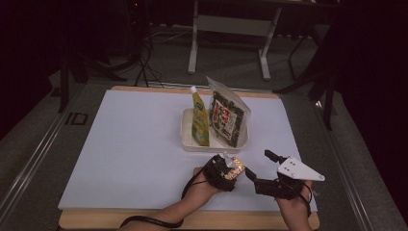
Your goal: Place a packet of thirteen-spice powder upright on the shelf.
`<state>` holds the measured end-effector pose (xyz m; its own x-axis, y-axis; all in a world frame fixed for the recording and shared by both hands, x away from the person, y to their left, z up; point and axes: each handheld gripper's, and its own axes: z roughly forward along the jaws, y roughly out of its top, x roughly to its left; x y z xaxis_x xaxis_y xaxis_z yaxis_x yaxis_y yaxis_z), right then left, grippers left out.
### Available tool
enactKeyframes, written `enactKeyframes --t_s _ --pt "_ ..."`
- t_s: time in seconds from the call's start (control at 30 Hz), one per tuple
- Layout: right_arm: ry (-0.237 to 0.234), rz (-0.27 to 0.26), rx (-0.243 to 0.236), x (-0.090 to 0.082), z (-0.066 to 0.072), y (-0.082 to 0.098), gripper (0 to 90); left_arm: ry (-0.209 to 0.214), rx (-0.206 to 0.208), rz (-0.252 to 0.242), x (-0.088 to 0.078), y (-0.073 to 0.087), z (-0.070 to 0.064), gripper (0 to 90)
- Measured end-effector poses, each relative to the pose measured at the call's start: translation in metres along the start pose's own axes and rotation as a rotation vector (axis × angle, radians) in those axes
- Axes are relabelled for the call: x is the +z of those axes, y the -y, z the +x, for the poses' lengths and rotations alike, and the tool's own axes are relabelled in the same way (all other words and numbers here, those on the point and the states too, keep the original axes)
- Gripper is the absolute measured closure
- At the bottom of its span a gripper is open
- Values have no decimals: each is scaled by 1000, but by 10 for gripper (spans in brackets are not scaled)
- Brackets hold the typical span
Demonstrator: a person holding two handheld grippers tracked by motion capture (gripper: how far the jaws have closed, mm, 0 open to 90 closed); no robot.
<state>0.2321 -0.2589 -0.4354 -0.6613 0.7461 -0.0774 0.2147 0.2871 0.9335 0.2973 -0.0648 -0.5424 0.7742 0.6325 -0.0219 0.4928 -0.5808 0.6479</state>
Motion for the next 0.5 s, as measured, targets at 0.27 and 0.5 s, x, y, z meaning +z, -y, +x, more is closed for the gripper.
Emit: enactKeyframes --t_s 0.27,0.5 --pt "-7 2 12 1 0 0 135 29 -19 -70 -17 11 10 318" --pt "-13 -6 27 0 -1 -2 134 85 -67 -138 -43 16 22 320"
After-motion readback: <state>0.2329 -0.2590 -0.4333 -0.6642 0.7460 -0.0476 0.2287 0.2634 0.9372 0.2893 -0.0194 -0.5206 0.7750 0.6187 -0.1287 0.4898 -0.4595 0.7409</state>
